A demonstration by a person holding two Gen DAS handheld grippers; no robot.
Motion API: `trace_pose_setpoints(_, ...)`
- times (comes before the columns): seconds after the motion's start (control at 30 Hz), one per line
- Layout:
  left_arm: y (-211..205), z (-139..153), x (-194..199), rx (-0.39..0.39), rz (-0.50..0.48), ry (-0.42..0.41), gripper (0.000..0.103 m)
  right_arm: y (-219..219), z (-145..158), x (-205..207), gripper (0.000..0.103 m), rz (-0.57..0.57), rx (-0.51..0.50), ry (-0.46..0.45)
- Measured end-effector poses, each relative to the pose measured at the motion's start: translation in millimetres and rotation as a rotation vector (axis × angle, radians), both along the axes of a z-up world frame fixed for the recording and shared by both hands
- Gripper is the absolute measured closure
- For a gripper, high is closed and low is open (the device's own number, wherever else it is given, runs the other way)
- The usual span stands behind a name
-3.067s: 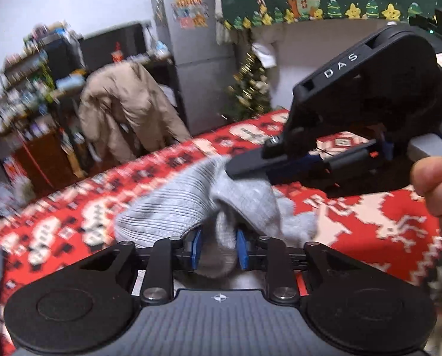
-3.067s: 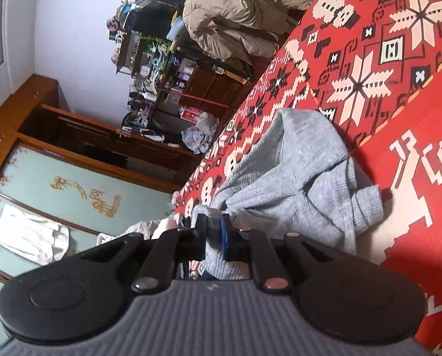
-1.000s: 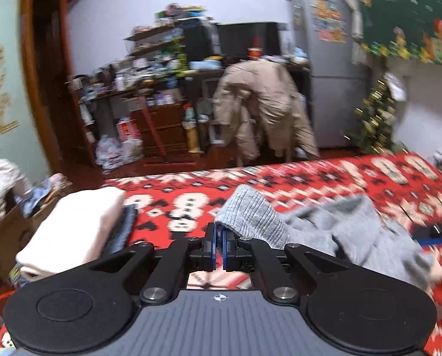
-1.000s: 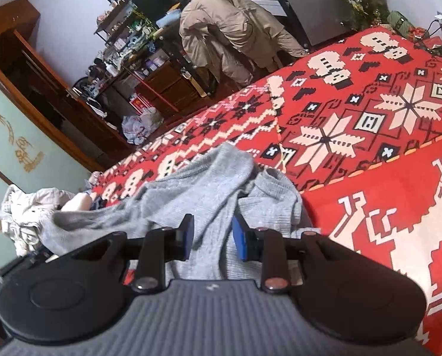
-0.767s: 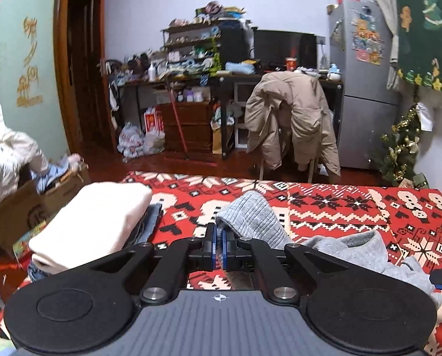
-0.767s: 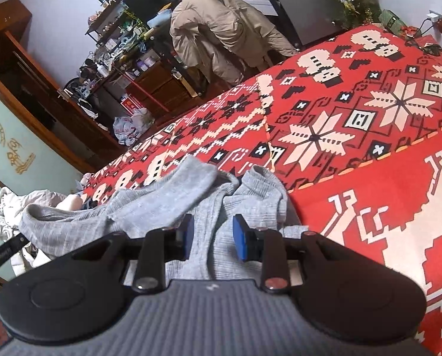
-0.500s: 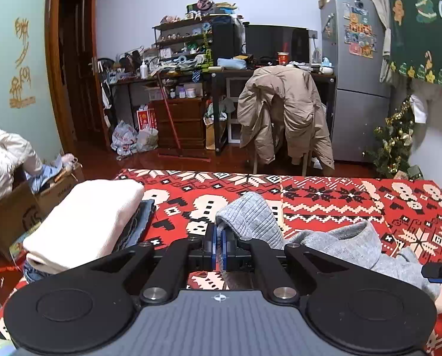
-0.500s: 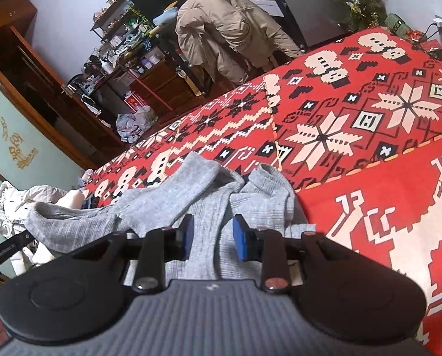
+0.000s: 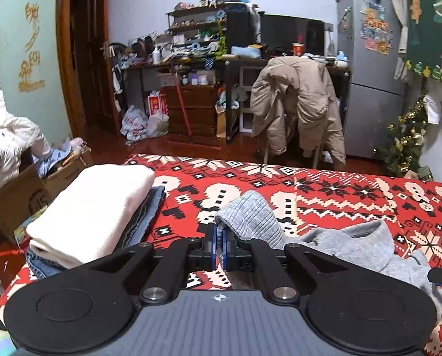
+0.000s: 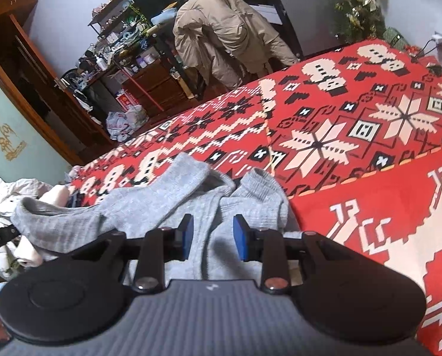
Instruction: Fold clothes
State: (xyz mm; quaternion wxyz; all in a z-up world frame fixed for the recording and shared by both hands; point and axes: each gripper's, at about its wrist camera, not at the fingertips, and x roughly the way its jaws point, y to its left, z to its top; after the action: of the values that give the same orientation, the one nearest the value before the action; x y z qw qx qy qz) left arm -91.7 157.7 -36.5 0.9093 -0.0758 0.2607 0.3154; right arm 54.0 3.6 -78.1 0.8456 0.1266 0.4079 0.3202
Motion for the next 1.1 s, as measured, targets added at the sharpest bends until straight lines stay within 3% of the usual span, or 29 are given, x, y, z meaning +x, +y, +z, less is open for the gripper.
trace_pose_setpoints(0.43, -15.9, 0.7, -0.4, 0.003, -0.091, -0.005, 0.1, 9.0, 5.0, -9.6, 0.07, 0.055, -0.001, -0.045)
trace_pose_setpoints(0.7, -8.9, 0.8, 0.3, -0.063, -0.106, -0.025, 0.1, 9.5, 4.0, -11.0, 0.07, 0.058, 0.0, -0.041)
trace_pose_setpoints(0.8, -16.7, 1.5, -1.2, -0.088, -0.158, -0.04, 0.1, 12.9, 10.6, -15.8, 0.07, 0.089, 0.026, -0.029)
trace_pose_setpoints(1.0, -52.2, -8.2, 2.3, -0.101, -0.295, -0.011, 0.1, 18.1, 36.9, -43.7, 0.07, 0.256, 0.148, -0.03)
trace_pose_setpoints(1.1, -76.2, -15.9, 5.9, -0.076, -0.362, 0.013, 0.1, 17.6, 41.5, -50.7, 0.07, 0.307, 0.227, 0.032)
